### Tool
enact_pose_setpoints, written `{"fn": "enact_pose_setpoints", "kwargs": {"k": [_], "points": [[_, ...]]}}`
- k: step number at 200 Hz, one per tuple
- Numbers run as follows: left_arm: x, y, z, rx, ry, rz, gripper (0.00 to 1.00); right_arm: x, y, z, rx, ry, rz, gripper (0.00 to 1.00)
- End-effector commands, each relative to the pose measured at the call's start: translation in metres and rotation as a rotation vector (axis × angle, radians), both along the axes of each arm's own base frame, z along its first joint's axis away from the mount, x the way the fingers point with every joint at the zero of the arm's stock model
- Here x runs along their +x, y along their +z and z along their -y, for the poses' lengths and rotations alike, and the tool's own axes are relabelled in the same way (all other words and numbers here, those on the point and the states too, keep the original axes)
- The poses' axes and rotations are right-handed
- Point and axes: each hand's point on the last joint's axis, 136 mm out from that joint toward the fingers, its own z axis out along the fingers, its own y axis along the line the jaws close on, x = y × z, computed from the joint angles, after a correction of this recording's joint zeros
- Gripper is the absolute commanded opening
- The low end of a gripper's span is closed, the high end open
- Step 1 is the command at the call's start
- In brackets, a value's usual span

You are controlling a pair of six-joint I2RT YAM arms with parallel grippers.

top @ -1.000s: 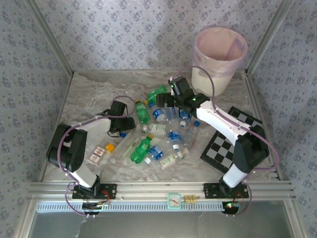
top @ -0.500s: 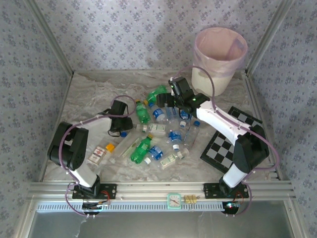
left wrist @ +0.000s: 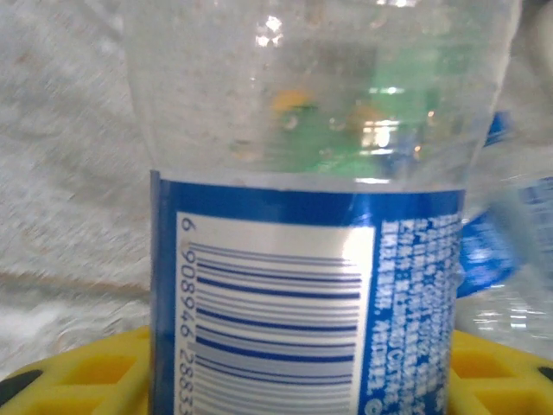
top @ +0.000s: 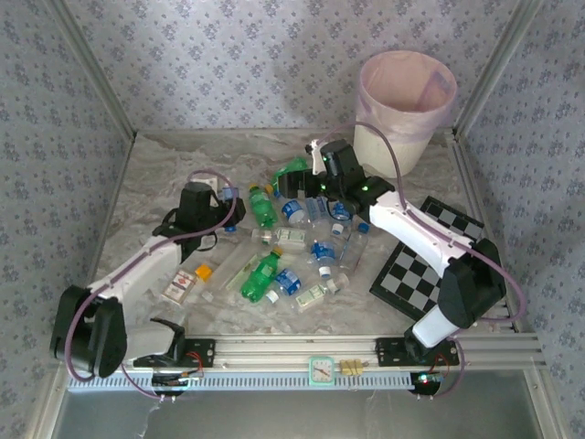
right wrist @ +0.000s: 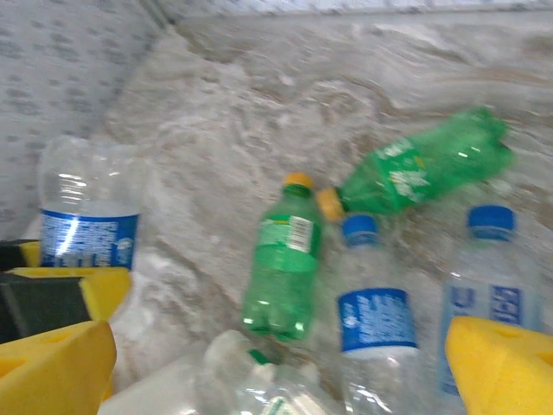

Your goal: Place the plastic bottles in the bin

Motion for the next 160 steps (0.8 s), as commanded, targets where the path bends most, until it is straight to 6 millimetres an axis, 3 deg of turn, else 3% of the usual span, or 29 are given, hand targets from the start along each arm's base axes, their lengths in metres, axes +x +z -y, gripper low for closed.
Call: {"fn": "enact_pose_setpoints", "kwargs": {"k": [1,29,66,129,160], "points": [[-0.004,0.039,0.028,-0.111,-0.145,0.154,0.54,-0.017,0.035,-0.023,0.153,0.135,0.040,1.00],[-0.016,0.056,0.045,-0.155,-0.232,0.213,0.54,-0.024,0.048,-0.037,0.239,0.210,0.040,0.98],[-0.028,0.070,0.063,-0.177,-0.301,0.260,0.54,-0.028,0.052,-0.056,0.331,0.290,0.009,0.95],[-0.041,0.090,0.088,-0.195,-0.392,0.300,0.55,-0.032,0.037,-0.081,0.347,0.360,-0.044,0.91],[-0.044,0.096,0.096,-0.207,-0.422,0.308,0.55,-0.032,0.032,-0.084,0.339,0.365,-0.048,0.89]]}}
